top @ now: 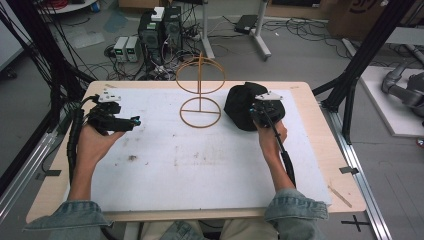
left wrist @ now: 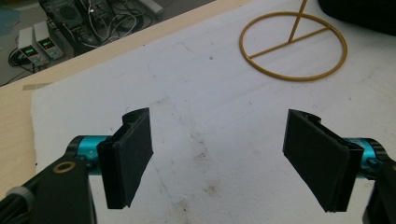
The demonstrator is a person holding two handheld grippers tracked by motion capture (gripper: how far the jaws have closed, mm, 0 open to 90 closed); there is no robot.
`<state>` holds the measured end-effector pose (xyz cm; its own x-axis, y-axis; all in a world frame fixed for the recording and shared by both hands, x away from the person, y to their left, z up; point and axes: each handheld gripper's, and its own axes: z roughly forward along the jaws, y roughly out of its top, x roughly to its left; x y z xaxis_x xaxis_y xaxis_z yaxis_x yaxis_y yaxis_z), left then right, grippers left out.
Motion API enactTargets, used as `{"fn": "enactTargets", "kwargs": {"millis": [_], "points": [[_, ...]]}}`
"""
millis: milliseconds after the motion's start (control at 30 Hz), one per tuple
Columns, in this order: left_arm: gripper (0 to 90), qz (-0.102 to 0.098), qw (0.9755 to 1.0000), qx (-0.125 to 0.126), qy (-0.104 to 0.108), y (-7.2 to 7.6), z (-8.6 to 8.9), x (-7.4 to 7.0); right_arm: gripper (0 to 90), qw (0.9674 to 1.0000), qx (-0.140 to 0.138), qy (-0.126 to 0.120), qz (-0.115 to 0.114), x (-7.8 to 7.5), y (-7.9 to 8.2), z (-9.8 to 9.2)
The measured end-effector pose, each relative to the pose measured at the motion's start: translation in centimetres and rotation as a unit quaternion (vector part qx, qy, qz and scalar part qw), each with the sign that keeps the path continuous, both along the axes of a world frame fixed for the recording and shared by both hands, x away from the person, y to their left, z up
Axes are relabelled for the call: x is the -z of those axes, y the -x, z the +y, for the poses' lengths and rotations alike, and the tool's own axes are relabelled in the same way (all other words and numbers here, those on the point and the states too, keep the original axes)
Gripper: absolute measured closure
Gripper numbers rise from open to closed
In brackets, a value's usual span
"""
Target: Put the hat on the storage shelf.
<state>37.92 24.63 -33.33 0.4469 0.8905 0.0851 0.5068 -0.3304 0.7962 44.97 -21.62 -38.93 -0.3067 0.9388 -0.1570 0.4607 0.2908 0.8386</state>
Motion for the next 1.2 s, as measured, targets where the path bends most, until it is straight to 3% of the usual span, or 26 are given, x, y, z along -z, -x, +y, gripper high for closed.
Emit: {"fn": "enactTargets", "kwargs": {"millis": [200,500,600,833,1033,1200], "points": [[24.3,-0.003,1.0,-0.002,0.004,0.0,0.1,0.0,87.7,1.0,-0.002,-0.001,0.001,-0.1,0.0,-0.1],[24.4,-0.002,1.0,-0.001,0.003,0.1,0.2,-0.1,89.4,1.0,0.005,-0.003,-0.002,-0.2,0.1,-0.1],[24.4,-0.002,1.0,-0.001,0.004,0.0,0.2,-0.1,89.8,0.9999,0.007,-0.004,-0.013,-0.5,0.3,-0.3],[24.4,-0.004,1.0,-0.003,0.006,0.1,0.3,-0.1,90.0,0.9992,0.021,-0.023,-0.026,-1.4,0.4,-1.1],[24.4,-0.005,1.0,-0.003,0.007,0.2,0.5,-0.2,90.0,0.9975,0.029,-0.037,-0.052,-2.8,0.7,-1.5],[24.4,-0.006,0.9999,-0.004,0.009,0.2,0.5,-0.3,90.0,0.9965,0.037,-0.049,-0.056,-3.0,0.8,-2.1]]}}
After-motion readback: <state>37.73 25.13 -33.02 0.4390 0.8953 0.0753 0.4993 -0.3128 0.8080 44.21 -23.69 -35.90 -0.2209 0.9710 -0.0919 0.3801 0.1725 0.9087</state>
